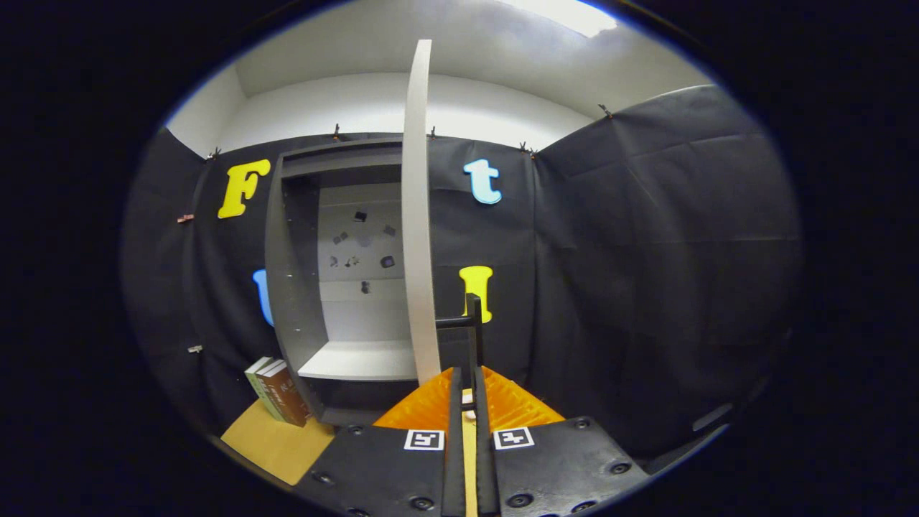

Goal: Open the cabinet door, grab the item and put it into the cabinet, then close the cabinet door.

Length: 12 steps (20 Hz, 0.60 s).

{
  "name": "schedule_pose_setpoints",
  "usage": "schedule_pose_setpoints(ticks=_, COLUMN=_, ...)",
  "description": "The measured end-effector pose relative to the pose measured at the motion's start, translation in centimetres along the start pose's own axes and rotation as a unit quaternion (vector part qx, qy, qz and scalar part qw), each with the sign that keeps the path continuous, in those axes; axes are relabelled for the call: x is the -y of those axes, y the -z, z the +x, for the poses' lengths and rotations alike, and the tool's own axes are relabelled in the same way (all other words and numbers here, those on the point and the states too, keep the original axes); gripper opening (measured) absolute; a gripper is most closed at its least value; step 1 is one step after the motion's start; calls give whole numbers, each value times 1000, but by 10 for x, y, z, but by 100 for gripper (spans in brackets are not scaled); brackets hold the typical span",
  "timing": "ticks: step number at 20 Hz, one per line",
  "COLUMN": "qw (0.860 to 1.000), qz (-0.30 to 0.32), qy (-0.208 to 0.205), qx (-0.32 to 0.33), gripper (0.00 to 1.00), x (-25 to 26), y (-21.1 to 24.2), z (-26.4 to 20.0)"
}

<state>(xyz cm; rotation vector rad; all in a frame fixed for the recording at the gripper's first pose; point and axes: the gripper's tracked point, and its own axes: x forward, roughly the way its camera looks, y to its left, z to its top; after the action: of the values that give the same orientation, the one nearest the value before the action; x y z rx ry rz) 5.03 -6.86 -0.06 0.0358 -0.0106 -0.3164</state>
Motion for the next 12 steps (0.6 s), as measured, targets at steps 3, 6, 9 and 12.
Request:
schedule_pose_setpoints(ticks=3, qw=1000, qz=-4, qy=-13, qx=2, gripper=46, x=0, y=-4, z=-27)
schedule_pose_setpoints(ticks=6, qw=999, qz=-26, qy=-41, qx=-21, gripper=77, x=-26, y=16, z=-43)
schedule_pose_setpoints(ticks=9, qw=994, qz=-17, qy=-90, qx=-58, gripper=99, x=-68, y=49, z=-51)
schedule_pose_setpoints(ticks=12, qw=987, qz=-5, qy=-122, qx=-109, gripper=99, x=-100, y=102, z=-54)
